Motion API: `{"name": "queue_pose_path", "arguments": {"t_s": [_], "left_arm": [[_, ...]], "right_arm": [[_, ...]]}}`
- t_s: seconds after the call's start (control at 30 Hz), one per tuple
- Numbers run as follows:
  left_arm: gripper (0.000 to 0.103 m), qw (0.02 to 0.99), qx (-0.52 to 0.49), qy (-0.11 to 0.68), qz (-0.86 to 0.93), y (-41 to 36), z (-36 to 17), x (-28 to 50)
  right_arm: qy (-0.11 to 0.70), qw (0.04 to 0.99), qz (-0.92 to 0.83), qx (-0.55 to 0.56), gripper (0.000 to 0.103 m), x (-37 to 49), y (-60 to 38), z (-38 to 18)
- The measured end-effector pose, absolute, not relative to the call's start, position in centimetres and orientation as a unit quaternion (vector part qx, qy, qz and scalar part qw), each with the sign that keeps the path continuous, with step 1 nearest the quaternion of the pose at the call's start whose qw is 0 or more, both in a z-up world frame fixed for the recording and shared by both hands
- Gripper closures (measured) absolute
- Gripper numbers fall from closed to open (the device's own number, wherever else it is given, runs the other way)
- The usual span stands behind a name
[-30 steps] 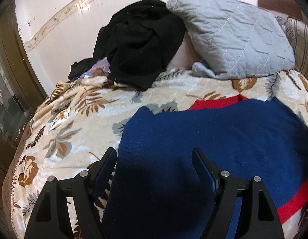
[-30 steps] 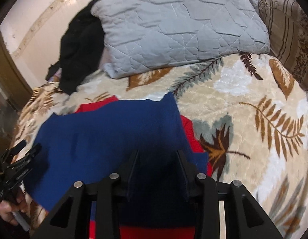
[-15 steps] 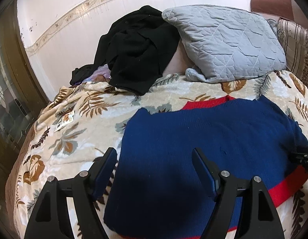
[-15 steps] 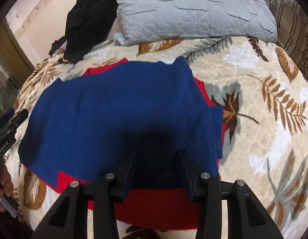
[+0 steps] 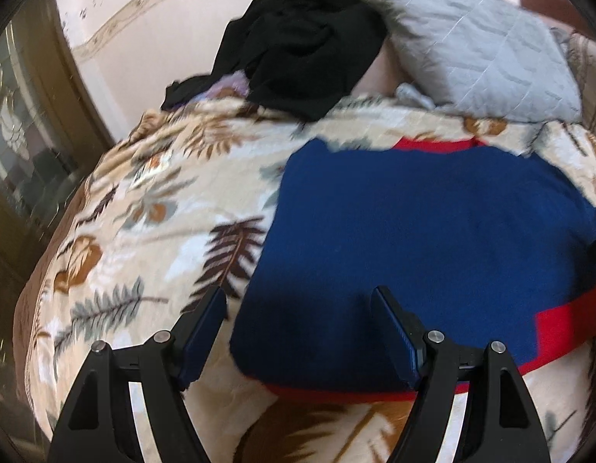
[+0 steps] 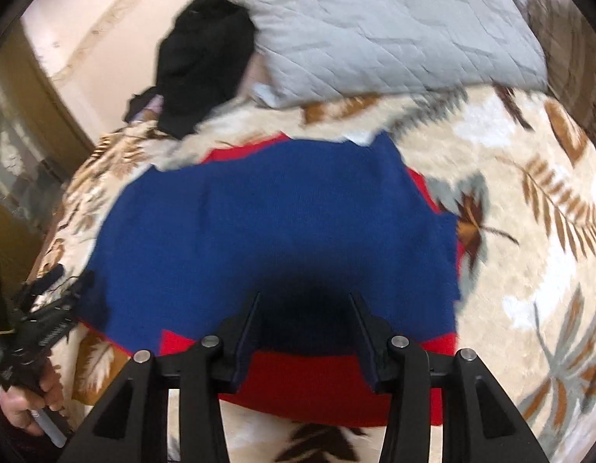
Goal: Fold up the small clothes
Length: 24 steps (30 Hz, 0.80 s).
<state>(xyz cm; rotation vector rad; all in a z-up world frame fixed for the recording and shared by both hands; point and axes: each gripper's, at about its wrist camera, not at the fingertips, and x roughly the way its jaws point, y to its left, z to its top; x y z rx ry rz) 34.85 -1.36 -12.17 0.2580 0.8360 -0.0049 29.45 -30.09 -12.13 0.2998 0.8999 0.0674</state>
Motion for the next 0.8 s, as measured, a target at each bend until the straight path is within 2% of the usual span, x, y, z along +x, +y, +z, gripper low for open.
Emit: {"name": "queue_pose_path", "arguments": {"t_s": [0.17,0.33,0.5,0.7,0.8], "left_arm": [[0.023,0.894,0.118,0.433,0.002,-0.4,-14.4,36.0],[0.023,0.899,0.110,0.424,0.005,0.2,-13.2,35.5],[0.023,0.907,0.087,0.409,0.041,2.6,-11.9,34.6],[0.023,0.894,0.086,0.436,0.059,4.0,-13.4,34.9],[0.023,0.899,0.091,0.425,0.061,3.8,-12.9,34.4]], "right_arm": [[0.449,0.881,0.054,0.140,0.054,30.4,-28.4,-13.4],[0.469,0.874,0.051,0.113,0.053,30.7,-27.8,-14.4],[0.444,0.884,0.065,0.130,0.053,29.9,-27.8,-13.1],[0.481,0.867,0.079,0.100,0.051,30.5,-25.7,-15.1],[0.472,0.873,0.081,0.097,0.050,30.3,-25.4,-14.4]]}}
